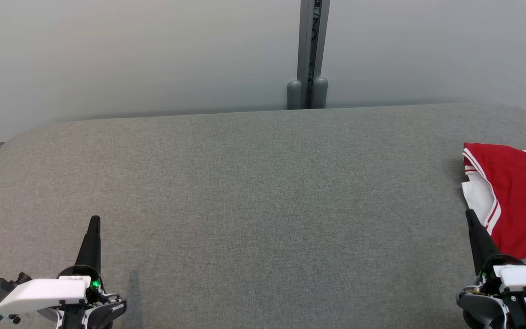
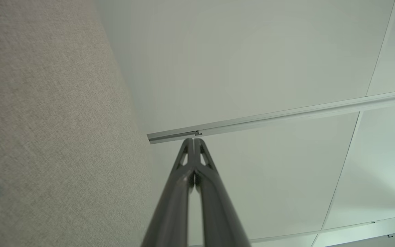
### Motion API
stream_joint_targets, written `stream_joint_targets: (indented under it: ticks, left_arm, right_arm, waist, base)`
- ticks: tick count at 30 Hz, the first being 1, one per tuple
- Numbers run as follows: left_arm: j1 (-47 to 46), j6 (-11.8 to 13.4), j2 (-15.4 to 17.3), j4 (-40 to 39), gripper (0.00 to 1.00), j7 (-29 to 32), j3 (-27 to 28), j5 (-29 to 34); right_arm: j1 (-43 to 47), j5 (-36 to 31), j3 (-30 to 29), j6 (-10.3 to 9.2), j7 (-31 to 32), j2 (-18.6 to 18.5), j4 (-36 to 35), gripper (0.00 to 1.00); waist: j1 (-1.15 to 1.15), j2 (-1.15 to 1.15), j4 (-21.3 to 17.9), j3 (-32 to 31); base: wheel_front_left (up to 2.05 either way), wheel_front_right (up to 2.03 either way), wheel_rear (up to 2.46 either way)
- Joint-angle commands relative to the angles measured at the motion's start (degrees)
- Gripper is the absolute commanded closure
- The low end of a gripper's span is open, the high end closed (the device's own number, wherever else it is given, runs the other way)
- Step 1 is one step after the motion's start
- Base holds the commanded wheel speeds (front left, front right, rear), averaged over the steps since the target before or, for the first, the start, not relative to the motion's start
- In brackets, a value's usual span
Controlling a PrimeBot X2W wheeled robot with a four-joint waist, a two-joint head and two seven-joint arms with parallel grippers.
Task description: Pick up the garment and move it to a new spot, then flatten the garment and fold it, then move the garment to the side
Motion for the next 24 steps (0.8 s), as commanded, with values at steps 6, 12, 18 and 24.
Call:
stream_joint_targets:
  ticks: [6, 12, 18, 24]
  left_arm:
    - [-1.4, -0.7, 0.4, -1.0, 1.0, 0.9, 0.6, -3.3]
    - [-1.5, -1.0, 0.4, -1.4, 1.0, 1.5, 0.8, -5.8]
    - [-1.5, -1.0, 0.4, -1.6, 1.0, 1.9, 0.9, -7.1]
    - [-1.4, -1.0, 0.4, -1.6, 1.0, 1.9, 0.9, -7.1]
  right_arm:
    - [0.4, 3.5, -0.6, 0.02, 1.1, -0.6, -1.2, 1.0]
    - [0.4, 5.9, -0.9, 0.02, 1.6, -0.6, -1.7, 1.0]
    - [0.5, 7.3, -1.1, 0.02, 2.0, -0.6, -2.0, 1.0]
    - [0.5, 7.3, -1.1, 0.02, 2.0, -0.6, -2.0, 1.0]
  waist:
    - [0.0, 0.0, 0.0, 0.0]
    - [0.0, 0.0, 0.0, 0.0]
    - [0.0, 0.0, 0.0, 0.0]
    - [0.0, 0.0, 0.0, 0.0]
  base:
    - [0.0, 0.0, 0.0]
    - [0.0, 0.0, 0.0]
    - [0.0, 0.0, 0.0]
    - [0.0, 0.0, 0.0]
